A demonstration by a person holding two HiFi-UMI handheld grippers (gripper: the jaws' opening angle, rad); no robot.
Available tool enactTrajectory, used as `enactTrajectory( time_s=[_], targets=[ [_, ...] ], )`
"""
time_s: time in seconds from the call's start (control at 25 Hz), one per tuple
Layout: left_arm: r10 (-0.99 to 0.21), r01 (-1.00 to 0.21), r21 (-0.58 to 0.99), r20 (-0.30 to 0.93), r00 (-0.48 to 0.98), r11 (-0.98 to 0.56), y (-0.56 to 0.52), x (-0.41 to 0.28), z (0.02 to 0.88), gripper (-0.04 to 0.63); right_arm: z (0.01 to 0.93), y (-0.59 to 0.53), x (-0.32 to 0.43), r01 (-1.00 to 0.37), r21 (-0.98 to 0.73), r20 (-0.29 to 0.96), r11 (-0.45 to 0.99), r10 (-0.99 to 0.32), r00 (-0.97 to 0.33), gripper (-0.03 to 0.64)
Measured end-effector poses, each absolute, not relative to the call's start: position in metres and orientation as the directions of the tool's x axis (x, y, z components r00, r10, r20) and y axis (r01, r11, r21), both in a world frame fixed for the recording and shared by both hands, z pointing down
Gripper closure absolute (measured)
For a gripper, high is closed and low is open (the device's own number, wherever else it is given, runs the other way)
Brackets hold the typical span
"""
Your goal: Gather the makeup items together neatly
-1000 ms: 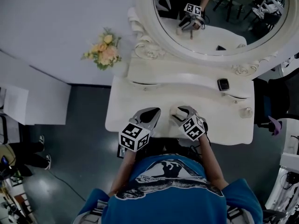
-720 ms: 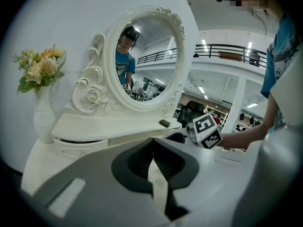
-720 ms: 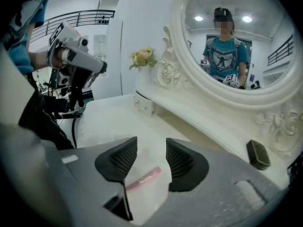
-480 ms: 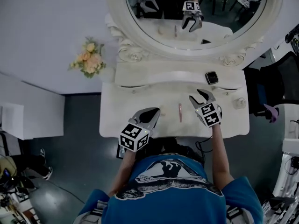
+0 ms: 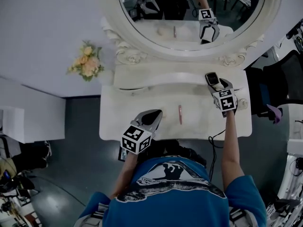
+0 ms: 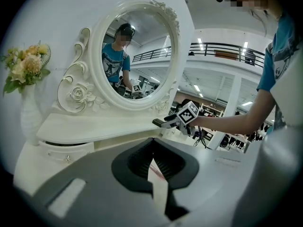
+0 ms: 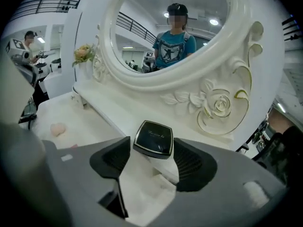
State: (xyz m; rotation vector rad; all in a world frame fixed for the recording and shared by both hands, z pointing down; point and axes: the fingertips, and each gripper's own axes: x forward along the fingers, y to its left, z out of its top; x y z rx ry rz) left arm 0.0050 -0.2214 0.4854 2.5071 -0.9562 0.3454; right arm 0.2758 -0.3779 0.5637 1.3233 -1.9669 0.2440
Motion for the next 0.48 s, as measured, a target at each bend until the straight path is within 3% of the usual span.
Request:
enactTrajectory(
  time_s=[0.28, 0.48],
  targets=[
    [-0.586, -0.699, 0.301, 0.388, 0.712, -0.649, -0.221, 0.002, 0.487, 0.583, 0.579, -0.392, 0.278, -0.939, -0.008, 0.645, 0.343, -0.716, -0.267, 0.288],
    [-0.583, -0.702, 0.3, 0.399, 0.707, -0.646, -0.218, 0.001, 0.489, 0.583, 0.582, -0.393, 0.279, -0.953, -0.033, 0.618, 0.301, -0.743, -0.256, 0.296]
  ],
)
